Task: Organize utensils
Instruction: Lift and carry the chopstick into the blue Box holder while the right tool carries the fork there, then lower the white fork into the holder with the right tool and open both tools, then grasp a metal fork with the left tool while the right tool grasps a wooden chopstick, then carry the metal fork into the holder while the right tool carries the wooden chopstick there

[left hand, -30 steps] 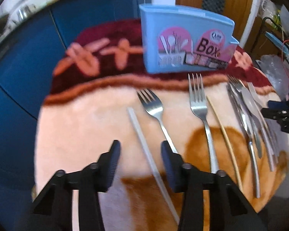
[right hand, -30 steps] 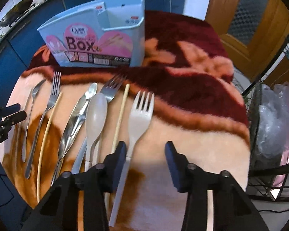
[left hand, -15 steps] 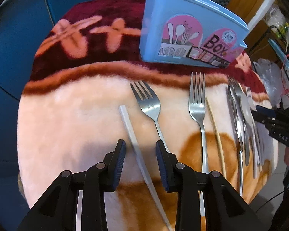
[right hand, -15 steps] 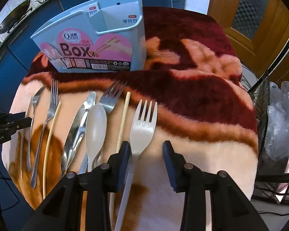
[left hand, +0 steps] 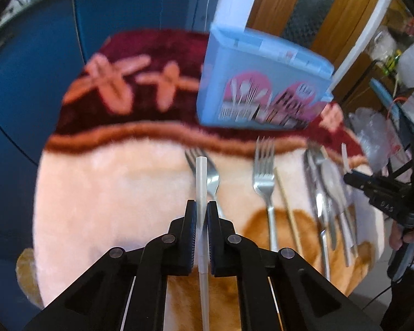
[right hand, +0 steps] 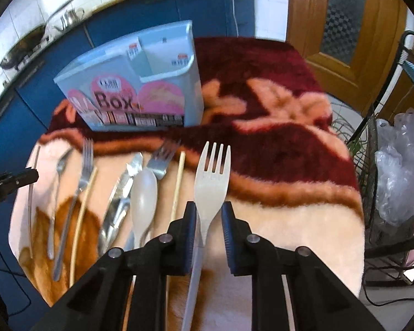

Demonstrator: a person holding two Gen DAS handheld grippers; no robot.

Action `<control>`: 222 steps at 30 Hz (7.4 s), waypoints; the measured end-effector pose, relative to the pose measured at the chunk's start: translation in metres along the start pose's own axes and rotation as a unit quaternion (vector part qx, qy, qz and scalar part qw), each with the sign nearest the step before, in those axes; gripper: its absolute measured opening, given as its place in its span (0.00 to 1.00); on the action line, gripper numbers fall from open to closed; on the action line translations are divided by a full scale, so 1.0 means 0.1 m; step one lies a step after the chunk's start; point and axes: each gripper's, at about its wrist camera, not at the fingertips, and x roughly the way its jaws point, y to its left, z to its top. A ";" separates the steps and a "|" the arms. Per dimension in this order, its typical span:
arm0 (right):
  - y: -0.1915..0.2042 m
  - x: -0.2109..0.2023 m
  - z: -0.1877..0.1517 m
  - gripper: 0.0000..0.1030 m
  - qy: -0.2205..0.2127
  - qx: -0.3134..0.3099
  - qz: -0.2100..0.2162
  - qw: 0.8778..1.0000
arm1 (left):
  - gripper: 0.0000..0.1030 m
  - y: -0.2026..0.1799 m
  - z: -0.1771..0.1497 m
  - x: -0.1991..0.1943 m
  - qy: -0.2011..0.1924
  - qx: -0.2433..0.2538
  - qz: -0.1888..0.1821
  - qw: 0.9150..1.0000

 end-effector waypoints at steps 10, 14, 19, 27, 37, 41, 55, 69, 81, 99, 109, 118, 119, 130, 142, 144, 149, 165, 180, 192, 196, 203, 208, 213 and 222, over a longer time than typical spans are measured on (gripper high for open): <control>-0.01 -0.43 0.06 0.19 -0.099 0.024 -0.004 0.995 | 0.07 -0.22 0.18 -0.66 -0.147 0.006 -0.012 0.989; 0.00 -0.58 0.12 0.19 -0.152 0.025 -0.008 0.988 | 0.07 -0.28 0.31 -0.83 -0.193 0.007 -0.019 0.981; 0.06 -0.80 0.23 0.17 -0.216 0.018 -0.022 0.976 | 0.07 -0.28 0.53 -0.94 -0.235 -0.010 -0.029 0.972; 0.18 -1.06 0.61 0.17 -0.285 -0.009 -0.035 0.958 | 0.07 -0.34 0.95 -1.05 -0.322 -0.016 -0.008 0.947; 0.24 -1.07 1.04 0.17 -0.316 -0.036 -0.024 0.948 | 0.07 -0.33 1.39 -0.92 -0.372 -0.023 -0.023 0.928; 0.25 -0.92 1.17 0.17 -0.310 -0.041 -0.020 0.950 | 0.07 -0.36 1.49 -0.80 -0.389 -0.017 -0.014 0.921; 0.43 -0.29 1.28 0.16 -0.253 -0.063 -0.008 0.965 | 0.07 -0.38 1.33 -0.20 -0.374 0.010 0.012 0.927; 0.37 0.03 1.16 0.31 -0.224 -0.051 0.019 0.973 | 0.09 -0.37 1.19 0.10 -0.327 0.012 0.023 0.945; 0.26 -0.32 1.04 0.37 -0.250 -0.031 0.040 0.967 | 0.25 -0.37 1.06 0.02 -0.301 0.007 0.019 0.953; 0.23 -0.58 0.48 0.38 -0.191 0.002 0.049 0.980 | 0.26 -0.46 0.57 -0.52 -0.273 0.039 0.024 0.961; 0.23 -0.60 0.01 0.41 -0.161 0.014 0.046 0.986 | 0.26 -0.44 0.12 -0.66 -0.238 0.046 0.029 0.970; 0.21 -0.34 -0.17 0.41 -0.095 0.020 0.026 0.995 | 0.31 -0.30 -0.12 -0.50 -0.181 0.022 0.028 0.983; 0.21 -0.31 -0.18 0.41 -0.090 0.019 0.024 0.995 | 0.31 -0.27 -0.12 -0.45 -0.167 0.018 0.026 0.985; 0.17 -0.02 -0.10 0.41 -0.035 0.001 0.005 0.999 | 0.31 -0.08 -0.08 0.11 -0.059 0.000 0.009 0.998; 0.21 0.21 0.13 0.29 0.028 -0.019 0.010 0.999 | 0.31 0.10 0.10 0.37 -0.021 -0.038 -0.003 0.999; 0.22 0.26 0.16 0.27 0.038 -0.022 0.012 0.999 | 0.31 0.09 0.12 0.38 -0.019 -0.033 -0.003 0.999; 0.25 0.35 0.21 0.25 0.051 -0.027 0.006 0.998 | 0.31 0.07 0.18 0.41 -0.002 -0.032 -0.025 0.999; 0.22 0.40 0.23 0.28 0.058 -0.027 0.019 0.998 | 0.06 0.01 0.24 0.58 0.045 -0.061 -0.099 0.992; 0.20 0.35 0.18 0.07 0.030 -0.007 0.005 1.000 | 0.02 -0.12 0.17 0.03 -0.071 -0.027 -0.104 0.992; 0.08 -0.11 0.09 0.07 -0.083 0.028 0.054 0.995 | 0.02 -0.24 0.38 -0.67 -0.239 0.011 -0.059 0.969; 0.08 -0.25 0.12 0.07 -0.129 0.030 0.058 0.990 | 0.02 -0.27 0.56 -0.79 -0.264 0.012 -0.048 0.963; 0.11 -0.49 0.18 0.07 -0.194 0.013 0.053 0.980 | 0.02 -0.31 0.83 -1.08 -0.297 0.012 -0.041 0.954; 0.10 -0.64 0.23 0.07 -0.239 0.013 0.047 0.970 | 0.02 -0.32 1.07 -1.18 -0.319 0.009 -0.030 0.947; 0.07 -0.74 0.27 0.07 -0.275 0.016 0.045 0.960 | 0.02 -0.36 1.26 -1.04 -0.321 0.018 -0.001 0.947; 0.17 -0.87 0.41 0.07 -0.326 0.008 0.039 0.944 | 0.02 -0.37 1.36 -0.59 -0.278 0.019 0.014 0.960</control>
